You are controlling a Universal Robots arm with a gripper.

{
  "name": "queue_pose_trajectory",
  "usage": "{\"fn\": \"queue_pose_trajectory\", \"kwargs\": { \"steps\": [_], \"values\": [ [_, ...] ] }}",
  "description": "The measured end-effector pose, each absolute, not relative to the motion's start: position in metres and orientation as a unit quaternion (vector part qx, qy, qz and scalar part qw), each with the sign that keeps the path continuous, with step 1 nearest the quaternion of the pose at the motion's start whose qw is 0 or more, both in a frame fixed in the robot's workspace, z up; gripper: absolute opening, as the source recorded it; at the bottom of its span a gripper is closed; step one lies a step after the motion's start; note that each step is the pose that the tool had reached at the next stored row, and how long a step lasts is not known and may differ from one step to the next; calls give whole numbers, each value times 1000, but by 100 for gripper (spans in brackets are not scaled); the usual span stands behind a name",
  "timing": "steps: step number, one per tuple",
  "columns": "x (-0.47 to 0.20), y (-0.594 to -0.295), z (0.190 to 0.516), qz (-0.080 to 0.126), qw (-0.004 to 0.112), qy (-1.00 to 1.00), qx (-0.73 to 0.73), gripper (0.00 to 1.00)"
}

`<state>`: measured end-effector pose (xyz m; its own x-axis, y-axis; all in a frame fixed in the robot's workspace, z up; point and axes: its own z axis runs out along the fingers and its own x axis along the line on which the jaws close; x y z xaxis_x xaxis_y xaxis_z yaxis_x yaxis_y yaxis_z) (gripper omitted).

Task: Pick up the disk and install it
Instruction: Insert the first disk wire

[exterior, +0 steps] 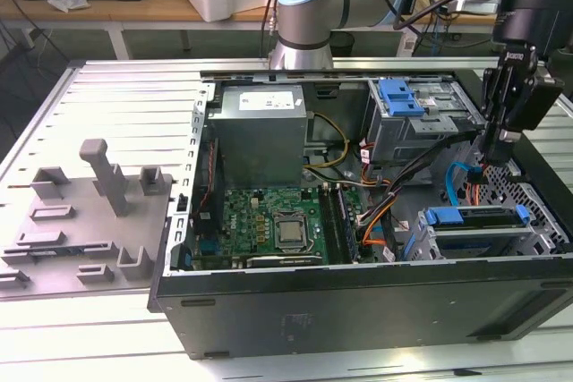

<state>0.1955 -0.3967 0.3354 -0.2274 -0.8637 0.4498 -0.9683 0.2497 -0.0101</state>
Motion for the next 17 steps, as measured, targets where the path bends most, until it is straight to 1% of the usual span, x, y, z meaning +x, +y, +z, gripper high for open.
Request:
{"fn": "queue_pose_trajectory", "kwargs": {
  "steps": [11, 12, 14, 15, 16, 17],
  "values": [
    [194, -398, 334, 145, 180, -770, 595, 36],
    [194, -398, 333, 145, 180, -770, 595, 34],
    [194, -398, 333, 145, 180, -770, 595, 21],
    [194, -398, 332, 145, 180, -770, 595, 21],
    [194, -398, 332, 145, 180, -770, 595, 17],
    [194, -398, 331, 145, 180, -770, 595, 17]
  ]
}}
